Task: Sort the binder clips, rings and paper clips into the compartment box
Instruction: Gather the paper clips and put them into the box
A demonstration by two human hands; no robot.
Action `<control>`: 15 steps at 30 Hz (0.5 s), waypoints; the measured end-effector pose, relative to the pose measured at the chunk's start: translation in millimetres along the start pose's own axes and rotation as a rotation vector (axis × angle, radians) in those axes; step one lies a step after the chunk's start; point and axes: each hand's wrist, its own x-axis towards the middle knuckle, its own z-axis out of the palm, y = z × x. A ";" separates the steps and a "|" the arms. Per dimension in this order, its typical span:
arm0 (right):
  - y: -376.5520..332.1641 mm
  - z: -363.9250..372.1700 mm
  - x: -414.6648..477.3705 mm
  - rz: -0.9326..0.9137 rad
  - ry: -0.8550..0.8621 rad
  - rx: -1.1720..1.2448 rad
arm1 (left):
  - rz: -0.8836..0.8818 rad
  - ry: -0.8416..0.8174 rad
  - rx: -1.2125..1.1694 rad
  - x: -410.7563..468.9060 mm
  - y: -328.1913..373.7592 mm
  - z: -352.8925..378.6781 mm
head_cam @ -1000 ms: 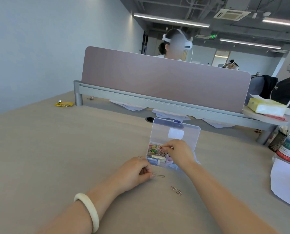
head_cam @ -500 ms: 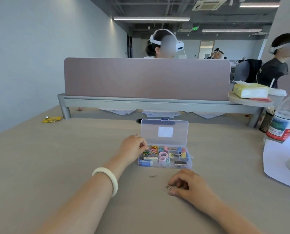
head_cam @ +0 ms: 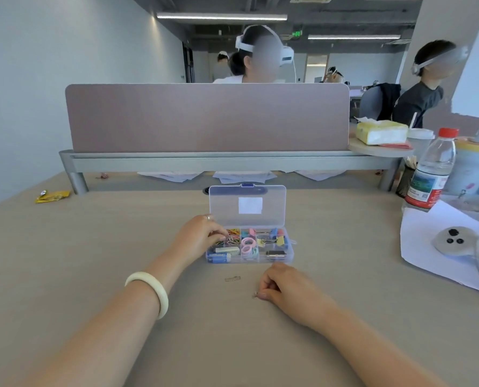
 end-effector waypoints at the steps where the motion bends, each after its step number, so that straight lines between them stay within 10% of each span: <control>1: -0.2 -0.4 0.3 0.005 -0.004 -0.018 | 0.009 0.028 -0.011 -2.2 -1.6 0.8; 15: 6.3 -16.2 13.9 0.039 0.182 0.127 | 0.103 0.112 0.005 -19.3 -17.0 10.3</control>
